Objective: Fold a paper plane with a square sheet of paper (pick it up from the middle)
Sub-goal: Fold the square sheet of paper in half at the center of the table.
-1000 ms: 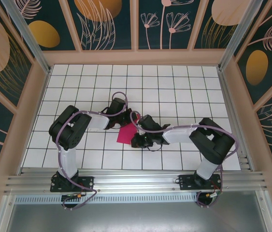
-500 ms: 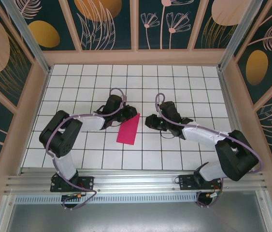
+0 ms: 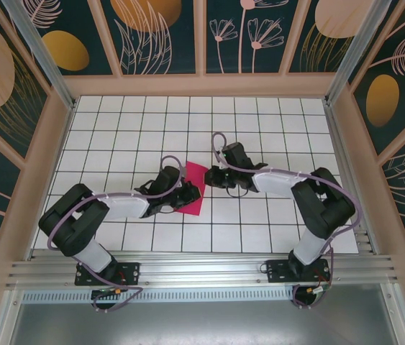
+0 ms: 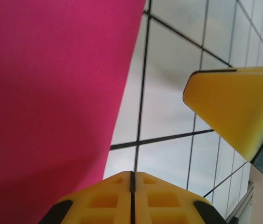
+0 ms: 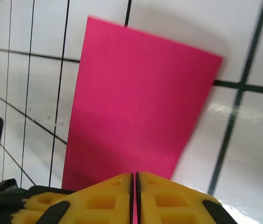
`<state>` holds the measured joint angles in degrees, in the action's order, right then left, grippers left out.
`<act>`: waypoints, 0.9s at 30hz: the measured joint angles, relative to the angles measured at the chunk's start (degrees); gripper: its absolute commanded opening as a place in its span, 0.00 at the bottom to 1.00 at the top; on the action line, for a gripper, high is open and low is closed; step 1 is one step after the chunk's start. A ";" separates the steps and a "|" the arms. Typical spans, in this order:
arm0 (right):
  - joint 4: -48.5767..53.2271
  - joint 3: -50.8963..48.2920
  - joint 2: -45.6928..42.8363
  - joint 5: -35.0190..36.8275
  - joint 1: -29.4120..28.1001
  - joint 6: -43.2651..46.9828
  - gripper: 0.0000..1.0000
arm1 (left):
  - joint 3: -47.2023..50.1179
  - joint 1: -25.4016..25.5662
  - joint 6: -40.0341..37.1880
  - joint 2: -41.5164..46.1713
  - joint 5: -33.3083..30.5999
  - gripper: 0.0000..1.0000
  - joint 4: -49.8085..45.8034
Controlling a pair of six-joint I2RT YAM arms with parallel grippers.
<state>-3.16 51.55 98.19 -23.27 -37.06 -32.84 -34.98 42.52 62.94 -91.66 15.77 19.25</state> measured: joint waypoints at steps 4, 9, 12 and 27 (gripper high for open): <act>0.42 1.60 3.30 -1.79 -1.31 0.90 0.08 | 0.55 2.23 1.40 0.00 -0.59 0.07 -0.28; 0.59 1.88 6.25 -3.10 -1.57 1.09 0.05 | 2.01 2.86 3.06 -0.02 -1.81 0.05 -0.26; 0.61 1.88 7.19 -3.58 -1.57 1.42 0.05 | 2.86 2.86 3.82 -0.68 -2.47 0.05 -0.20; 1.36 4.11 10.12 -4.92 -1.14 2.54 0.05 | 4.55 2.91 5.14 -1.62 -2.80 0.04 2.67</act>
<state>-1.80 55.66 108.31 -28.18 -38.20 -30.30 -30.44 45.43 68.07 -93.27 12.97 21.91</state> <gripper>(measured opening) 0.048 0.056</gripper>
